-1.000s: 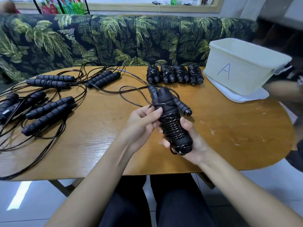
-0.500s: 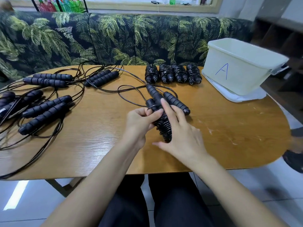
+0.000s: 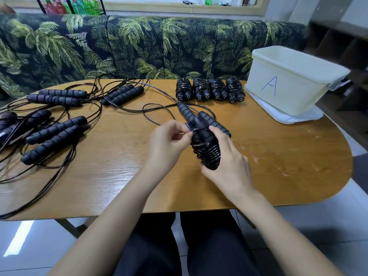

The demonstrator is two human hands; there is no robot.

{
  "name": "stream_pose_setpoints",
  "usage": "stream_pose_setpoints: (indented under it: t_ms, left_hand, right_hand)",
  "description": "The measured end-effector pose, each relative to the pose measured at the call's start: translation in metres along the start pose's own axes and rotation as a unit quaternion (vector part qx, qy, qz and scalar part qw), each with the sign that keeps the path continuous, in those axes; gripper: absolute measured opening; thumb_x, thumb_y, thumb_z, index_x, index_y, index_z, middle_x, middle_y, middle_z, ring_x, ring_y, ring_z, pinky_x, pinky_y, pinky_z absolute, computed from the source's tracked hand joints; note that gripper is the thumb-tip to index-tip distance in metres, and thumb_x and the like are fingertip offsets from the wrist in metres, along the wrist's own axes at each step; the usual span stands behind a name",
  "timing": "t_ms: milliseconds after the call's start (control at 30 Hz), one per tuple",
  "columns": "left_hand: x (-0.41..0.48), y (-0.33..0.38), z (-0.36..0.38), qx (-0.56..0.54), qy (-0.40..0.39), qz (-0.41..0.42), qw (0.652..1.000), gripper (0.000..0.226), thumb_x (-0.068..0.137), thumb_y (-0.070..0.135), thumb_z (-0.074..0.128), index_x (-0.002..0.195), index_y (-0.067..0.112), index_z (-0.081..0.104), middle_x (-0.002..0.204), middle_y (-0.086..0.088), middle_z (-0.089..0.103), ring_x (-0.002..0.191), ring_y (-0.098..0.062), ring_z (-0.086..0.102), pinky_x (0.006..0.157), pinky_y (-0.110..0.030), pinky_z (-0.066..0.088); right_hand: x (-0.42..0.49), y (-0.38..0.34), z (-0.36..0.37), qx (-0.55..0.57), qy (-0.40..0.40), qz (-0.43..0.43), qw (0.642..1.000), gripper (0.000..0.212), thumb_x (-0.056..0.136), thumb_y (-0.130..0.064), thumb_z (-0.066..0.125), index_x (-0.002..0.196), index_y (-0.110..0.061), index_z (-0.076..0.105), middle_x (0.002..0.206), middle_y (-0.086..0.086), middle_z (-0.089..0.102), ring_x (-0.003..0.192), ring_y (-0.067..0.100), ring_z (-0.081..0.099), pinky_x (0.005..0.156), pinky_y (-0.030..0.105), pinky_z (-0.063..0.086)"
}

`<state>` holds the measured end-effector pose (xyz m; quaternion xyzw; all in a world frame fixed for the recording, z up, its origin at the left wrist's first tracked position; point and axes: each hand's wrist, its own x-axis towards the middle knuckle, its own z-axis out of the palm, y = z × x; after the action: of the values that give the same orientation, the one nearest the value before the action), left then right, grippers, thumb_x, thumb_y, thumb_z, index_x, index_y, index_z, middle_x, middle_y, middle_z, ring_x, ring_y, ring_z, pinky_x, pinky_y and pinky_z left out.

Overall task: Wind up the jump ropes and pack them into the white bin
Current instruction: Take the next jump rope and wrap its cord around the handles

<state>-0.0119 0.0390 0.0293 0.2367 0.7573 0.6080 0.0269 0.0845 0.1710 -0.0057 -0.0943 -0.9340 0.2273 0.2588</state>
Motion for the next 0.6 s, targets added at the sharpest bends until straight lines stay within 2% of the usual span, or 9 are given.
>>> stream_pose_setpoints:
  t_ms: [67, 133, 233, 300, 367, 467, 533, 600]
  left_hand:
    - [0.002, -0.003, -0.002, 0.051, -0.004, 0.039, 0.998, 0.021, 0.082, 0.0, 0.068, 0.08, 0.018, 0.056, 0.08, 0.003, 0.067, 0.075, -0.012, 0.065, 0.071, -0.024, 0.052]
    - [0.0, -0.005, 0.0, 0.129, -0.004, 0.067, 0.989, 0.019, 0.081, 0.005, 0.068, 0.086, 0.017, 0.054, 0.085, 0.0, 0.068, 0.078, -0.016, 0.066, 0.071, -0.028, 0.053]
    - [-0.002, -0.003, -0.001, 0.137, 0.007, 0.08, 0.987, 0.026, 0.082, 0.01, 0.068, 0.105, 0.018, 0.058, 0.099, 0.007, 0.065, 0.088, -0.01, 0.064, 0.076, -0.024, 0.054]
    - [0.002, -0.001, -0.009, 0.12, -0.008, 0.095, 0.988, 0.027, 0.081, 0.01, 0.067, 0.104, 0.024, 0.067, 0.088, 0.02, 0.068, 0.086, -0.004, 0.065, 0.079, -0.022, 0.055]
    - [0.008, 0.0, -0.02, 0.082, -0.033, 0.074, 0.993, 0.03, 0.08, 0.005, 0.068, 0.09, 0.033, 0.069, 0.072, 0.028, 0.068, 0.077, -0.001, 0.067, 0.076, -0.02, 0.056]
    - [0.013, 0.0, -0.029, 0.037, -0.059, 0.025, 0.997, 0.035, 0.081, -0.005, 0.069, 0.082, 0.03, 0.069, 0.07, 0.021, 0.07, 0.072, 0.005, 0.066, 0.072, -0.014, 0.054]
    - [0.012, 0.003, -0.03, 0.048, -0.075, 0.049, 0.995, 0.034, 0.082, -0.007, 0.066, 0.089, 0.027, 0.07, 0.083, 0.014, 0.071, 0.075, 0.008, 0.066, 0.074, -0.012, 0.052]
    - [0.012, 0.005, -0.033, 0.092, -0.086, 0.092, 0.988, 0.031, 0.083, -0.006, 0.064, 0.101, 0.018, 0.072, 0.084, 0.015, 0.07, 0.078, 0.006, 0.065, 0.073, -0.013, 0.053]
  right_hand:
    - [-0.002, 0.002, 0.002, -0.01, -0.004, -0.01, 1.0, 0.091, 0.07, -0.027, 0.079, 0.143, -0.037, 0.025, 0.142, -0.013, 0.046, 0.099, 0.02, 0.064, 0.072, 0.029, 0.047]
    - [-0.003, 0.002, 0.005, -0.035, 0.004, -0.027, 0.999, 0.093, 0.07, -0.026, 0.079, 0.146, -0.034, 0.026, 0.145, -0.012, 0.043, 0.098, 0.022, 0.065, 0.072, 0.032, 0.053]
    - [-0.004, 0.001, 0.006, -0.068, 0.017, -0.042, 0.997, 0.096, 0.068, -0.025, 0.08, 0.146, -0.033, 0.025, 0.145, -0.011, 0.043, 0.094, 0.023, 0.066, 0.067, 0.035, 0.056]
    - [-0.003, 0.001, 0.005, -0.083, 0.026, -0.058, 0.995, 0.098, 0.065, -0.024, 0.082, 0.145, -0.032, 0.027, 0.143, -0.01, 0.046, 0.088, 0.023, 0.067, 0.063, 0.034, 0.056]
    - [-0.004, 0.002, 0.005, -0.09, 0.032, -0.083, 0.992, 0.098, 0.063, -0.023, 0.084, 0.145, -0.029, 0.03, 0.142, -0.009, 0.047, 0.083, 0.023, 0.067, 0.059, 0.032, 0.057]
    - [-0.007, 0.004, 0.005, -0.09, 0.035, -0.108, 0.989, 0.1, 0.062, -0.021, 0.085, 0.145, -0.028, 0.031, 0.142, -0.01, 0.046, 0.082, 0.023, 0.066, 0.058, 0.033, 0.058]
    - [-0.007, 0.004, 0.005, -0.097, 0.04, -0.118, 0.987, 0.101, 0.061, -0.019, 0.086, 0.145, -0.026, 0.031, 0.142, -0.009, 0.047, 0.081, 0.022, 0.066, 0.056, 0.032, 0.057]
    - [-0.006, 0.004, 0.006, -0.107, 0.043, -0.129, 0.985, 0.1, 0.061, -0.018, 0.086, 0.145, -0.025, 0.033, 0.142, -0.008, 0.047, 0.079, 0.022, 0.065, 0.055, 0.032, 0.057]
